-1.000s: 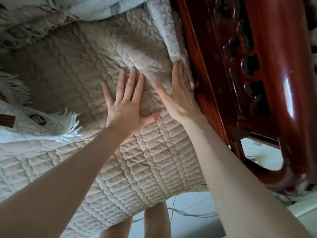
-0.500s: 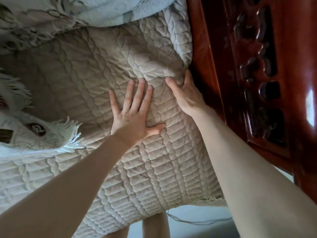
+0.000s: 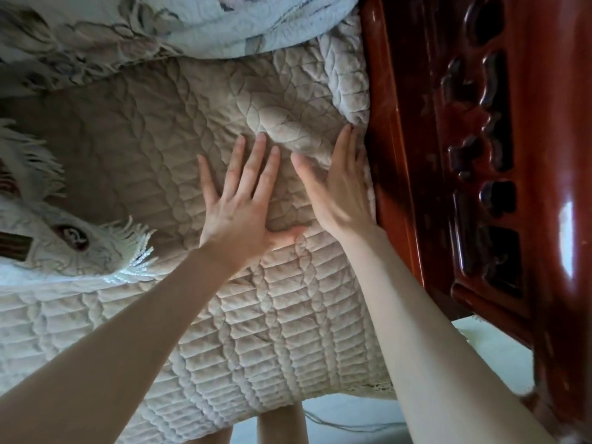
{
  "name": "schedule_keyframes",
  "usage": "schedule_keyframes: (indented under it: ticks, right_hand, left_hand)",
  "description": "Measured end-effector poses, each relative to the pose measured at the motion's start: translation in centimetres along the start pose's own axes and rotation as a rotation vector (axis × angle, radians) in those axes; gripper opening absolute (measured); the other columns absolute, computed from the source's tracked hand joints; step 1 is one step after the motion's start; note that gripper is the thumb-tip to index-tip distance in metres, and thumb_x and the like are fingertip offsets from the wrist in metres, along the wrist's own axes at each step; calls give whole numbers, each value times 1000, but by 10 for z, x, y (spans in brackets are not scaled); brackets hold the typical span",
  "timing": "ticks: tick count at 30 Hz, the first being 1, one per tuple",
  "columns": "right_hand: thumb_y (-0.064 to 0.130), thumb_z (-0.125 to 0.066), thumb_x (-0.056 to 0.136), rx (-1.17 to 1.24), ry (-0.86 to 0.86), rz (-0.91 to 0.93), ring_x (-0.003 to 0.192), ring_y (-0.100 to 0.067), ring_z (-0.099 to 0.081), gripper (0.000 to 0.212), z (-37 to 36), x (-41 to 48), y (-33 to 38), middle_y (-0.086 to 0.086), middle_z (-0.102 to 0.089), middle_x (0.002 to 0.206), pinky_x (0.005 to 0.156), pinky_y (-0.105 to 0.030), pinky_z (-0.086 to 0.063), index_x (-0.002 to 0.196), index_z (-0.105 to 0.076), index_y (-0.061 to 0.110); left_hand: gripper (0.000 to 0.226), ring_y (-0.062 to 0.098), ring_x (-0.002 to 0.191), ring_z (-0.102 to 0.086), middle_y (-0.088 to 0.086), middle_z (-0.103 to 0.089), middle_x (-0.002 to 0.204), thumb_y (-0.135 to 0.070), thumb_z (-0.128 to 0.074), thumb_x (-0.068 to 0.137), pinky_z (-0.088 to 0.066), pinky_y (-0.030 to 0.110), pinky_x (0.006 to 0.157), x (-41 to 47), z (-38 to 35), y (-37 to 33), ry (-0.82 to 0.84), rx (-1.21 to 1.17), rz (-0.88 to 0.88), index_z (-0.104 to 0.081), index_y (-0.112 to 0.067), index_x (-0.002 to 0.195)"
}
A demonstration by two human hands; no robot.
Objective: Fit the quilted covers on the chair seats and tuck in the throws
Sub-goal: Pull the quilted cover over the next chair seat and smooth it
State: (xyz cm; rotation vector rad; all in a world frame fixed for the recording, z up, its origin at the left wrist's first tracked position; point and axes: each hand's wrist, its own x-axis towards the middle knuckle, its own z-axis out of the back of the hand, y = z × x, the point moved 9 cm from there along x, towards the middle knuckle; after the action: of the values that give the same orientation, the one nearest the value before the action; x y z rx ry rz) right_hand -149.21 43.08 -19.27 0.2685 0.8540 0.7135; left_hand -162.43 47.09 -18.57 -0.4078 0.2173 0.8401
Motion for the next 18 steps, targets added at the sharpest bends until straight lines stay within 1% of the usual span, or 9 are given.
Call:
schedule_keyframes:
  ticks: [2, 4, 7, 10, 12, 14, 16, 18]
  right_hand:
    - [71, -35, 90, 22, 5, -19, 149, -17, 11, 96, -2, 8, -1, 1, 15, 162, 115, -32, 5, 153, 15, 19]
    - [71, -36, 90, 70, -3, -34, 149, -15, 10, 96, -3, 13, -2, 1, 15, 162, 117, -33, 4, 154, 13, 18]
    - [69, -37, 91, 114, -2, -79, 149, -14, 5, 95, -3, 22, -3, 0, 12, 162, 118, -32, 1, 154, 11, 18]
    - [67, -40, 91, 175, 9, -88, 149, -15, 1, 93, -4, 28, -3, 0, 9, 163, 119, -34, -3, 155, 9, 19]
    - [67, -41, 91, 172, 12, -101, 149, -17, -4, 93, -1, 31, -3, -1, 5, 163, 118, -35, -7, 155, 6, 19]
    - [69, -40, 90, 128, 43, -131, 149, -21, -10, 93, 4, 34, -5, -1, 1, 164, 117, -37, -11, 155, 4, 19]
    - [69, -38, 90, 86, 56, -112, 148, -23, -13, 92, 12, 29, -3, -3, -4, 163, 116, -37, -14, 156, 0, 18]
    - [67, -39, 92, -3, -46, -5, 147, -23, -19, 88, 28, 21, 9, -6, -13, 162, 115, -36, -19, 156, -7, 14]
  left_hand:
    - [117, 20, 145, 25, -1, 26, 158, -89, -31, 69, 17, 63, 108, 4, -5, 1, 49, 47, 26, 21, -21, 150]
    - [118, 20, 142, 31, -4, 38, 153, -89, -28, 68, 18, 63, 108, 7, -9, 2, 72, 62, 41, 31, -22, 145]
    - [117, 19, 138, 38, -5, 47, 145, -89, -27, 68, 20, 63, 106, 8, -10, 1, 87, 45, 43, 37, -23, 141]
    - [117, 18, 134, 43, -6, 51, 142, -90, -27, 68, 23, 63, 105, 9, -11, 1, 97, 49, 48, 39, -23, 138]
    - [116, 17, 134, 43, -6, 50, 143, -90, -25, 68, 23, 62, 105, 10, -12, 1, 100, 48, 55, 39, -23, 138]
    - [116, 18, 138, 38, -5, 44, 148, -90, -25, 68, 22, 62, 105, 11, -10, 1, 91, 49, 51, 35, -22, 142]
    - [117, 18, 144, 27, -4, 30, 156, -88, -31, 69, 23, 60, 106, 8, -4, 0, 59, 5, 38, 22, -22, 149]
    - [114, 17, 147, 12, -1, 10, 161, -84, -41, 71, 27, 53, 107, 8, 8, 0, -27, -61, 34, 6, -20, 153]
